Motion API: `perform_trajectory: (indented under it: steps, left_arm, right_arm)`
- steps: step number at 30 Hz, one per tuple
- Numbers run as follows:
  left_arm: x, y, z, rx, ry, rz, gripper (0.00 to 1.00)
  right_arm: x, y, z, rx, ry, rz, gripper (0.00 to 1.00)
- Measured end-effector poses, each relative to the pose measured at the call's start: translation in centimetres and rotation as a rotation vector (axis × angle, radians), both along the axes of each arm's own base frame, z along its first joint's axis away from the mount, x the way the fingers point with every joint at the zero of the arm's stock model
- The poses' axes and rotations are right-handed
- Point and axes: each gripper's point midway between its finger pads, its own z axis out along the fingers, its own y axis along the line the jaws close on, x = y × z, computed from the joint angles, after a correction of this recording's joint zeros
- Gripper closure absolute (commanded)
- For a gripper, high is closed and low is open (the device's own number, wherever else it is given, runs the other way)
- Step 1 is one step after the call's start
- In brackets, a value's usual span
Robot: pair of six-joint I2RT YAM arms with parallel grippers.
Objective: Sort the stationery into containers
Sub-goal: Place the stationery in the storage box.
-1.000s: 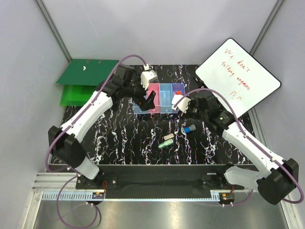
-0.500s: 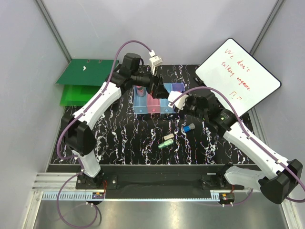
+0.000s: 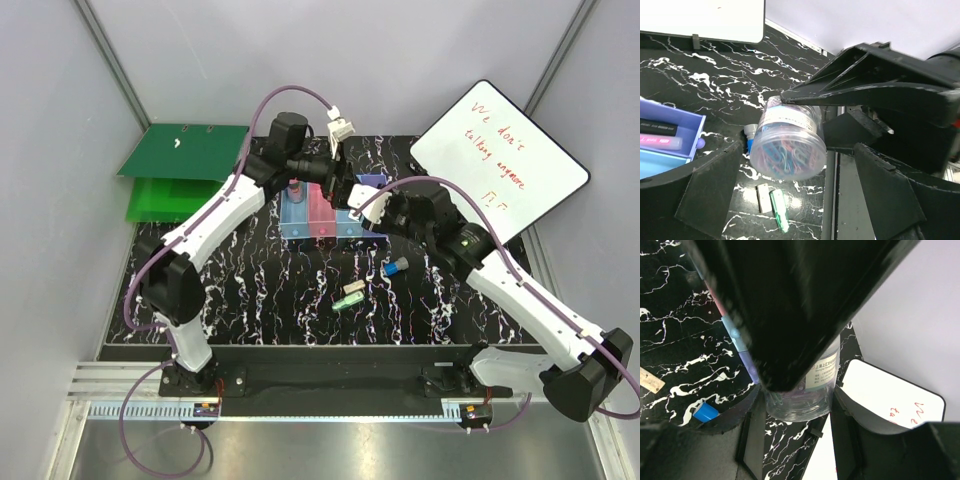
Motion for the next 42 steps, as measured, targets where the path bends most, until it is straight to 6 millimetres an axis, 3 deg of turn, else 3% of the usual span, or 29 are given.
perform_trajectory:
  steps: [7, 14, 19, 21, 22, 23, 24, 26, 28, 31, 36, 42]
  left_arm:
    - [0.0, -0.6, -1.3, 0.015, 0.018, -0.011, 0.05]
    - [0.0, -0.6, -1.4, 0.015, 0.014, -0.012, 0.29]
    - [0.0, -0.6, -1.5, 0.014, 0.012, -0.016, 0.34]
    - [0.0, -0.7, -1.5, 0.013, 0.013, -0.017, 0.44]
    - [0.0, -0.7, -1.5, 0.012, 0.013, -0.018, 0.46]
    - [0.0, -0.7, -1.5, 0.012, 0.014, -0.018, 0.51]
    - [0.0, -0.8, -1.4, 0.010, 0.014, -0.019, 0.59]
    - [0.0, -0.8, -1.4, 0.009, 0.015, -0.018, 0.67]
    - [0.0, -0.8, -1.4, 0.007, 0.014, -0.019, 0.85]
    - [0.2, -0.9, -1.4, 0.004, 0.010, -0.019, 0.91]
    - [0.5, -1.0, -1.6, 0.010, 0.004, -0.003, 0.92]
    - [1.6, -0.2, -2.8, 0.062, -0.031, 0.046, 0.93]
  right_arm:
    - [0.3, -0.1, 0.9, -0.001, -0.024, -0.011, 0.84]
    - [0.3, -0.1, 1.4, 0.002, -0.037, -0.008, 0.83]
    - [0.3, -0.1, 1.4, -0.003, -0.039, -0.009, 0.82]
    - [0.3, -0.1, 1.4, -0.004, -0.039, -0.009, 0.80]
    - [0.3, -0.1, 1.4, -0.004, -0.040, -0.010, 0.76]
    - [0.4, -0.2, 1.4, -0.005, -0.041, -0.011, 0.63]
    - [0.4, -0.2, 1.4, -0.006, -0.041, -0.011, 0.56]
    - [0.4, -0.2, 1.4, -0.006, -0.041, -0.011, 0.44]
    - [0.4, -0.2, 1.4, -0.008, -0.043, -0.011, 0.36]
    - [0.4, -0.2, 1.4, -0.012, -0.044, -0.008, 0.20]
    - [0.4, -0.1, 1.7, -0.008, -0.055, -0.004, 0.12]
    - [0.3, -0.3, 2.2, -0.002, -0.067, -0.011, 0.12]
